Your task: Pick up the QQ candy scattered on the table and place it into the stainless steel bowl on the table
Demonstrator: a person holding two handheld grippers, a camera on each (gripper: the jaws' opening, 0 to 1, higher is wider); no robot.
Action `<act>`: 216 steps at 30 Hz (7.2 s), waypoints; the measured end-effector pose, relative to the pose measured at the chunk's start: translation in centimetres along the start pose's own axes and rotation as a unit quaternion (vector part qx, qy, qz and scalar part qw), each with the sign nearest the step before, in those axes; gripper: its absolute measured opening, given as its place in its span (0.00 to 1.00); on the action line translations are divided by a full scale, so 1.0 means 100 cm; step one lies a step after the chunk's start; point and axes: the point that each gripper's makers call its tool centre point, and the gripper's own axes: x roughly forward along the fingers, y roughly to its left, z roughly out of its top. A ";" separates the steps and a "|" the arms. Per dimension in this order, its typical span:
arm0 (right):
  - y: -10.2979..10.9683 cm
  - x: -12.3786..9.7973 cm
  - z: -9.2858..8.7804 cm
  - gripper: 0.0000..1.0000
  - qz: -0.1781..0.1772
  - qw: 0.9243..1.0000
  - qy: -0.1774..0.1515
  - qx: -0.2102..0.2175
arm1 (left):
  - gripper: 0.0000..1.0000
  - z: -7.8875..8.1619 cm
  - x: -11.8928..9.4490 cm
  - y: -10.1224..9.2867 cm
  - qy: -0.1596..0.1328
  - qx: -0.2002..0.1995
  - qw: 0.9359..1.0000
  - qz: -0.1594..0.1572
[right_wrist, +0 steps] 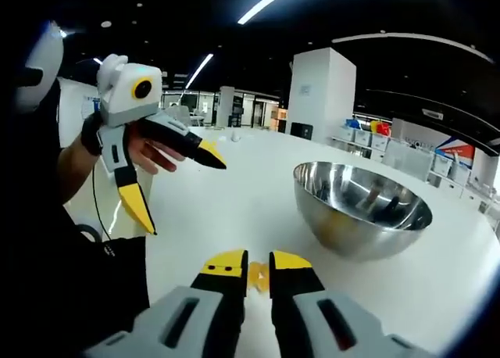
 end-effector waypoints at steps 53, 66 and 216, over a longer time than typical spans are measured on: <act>-0.009 0.013 -0.035 0.07 -0.001 0.997 0.024 0.068 | 0.78 -0.004 0.004 -0.003 0.004 -0.001 1.000 -0.004; -0.011 0.014 -0.036 0.05 -0.009 0.998 0.022 0.064 | 0.78 -0.006 0.003 -0.003 0.006 -0.001 1.000 -0.004; -0.120 0.027 0.059 0.16 -0.130 0.990 -0.060 0.018 | 0.82 0.008 -0.005 -0.003 -0.031 0.008 0.999 -0.006</act>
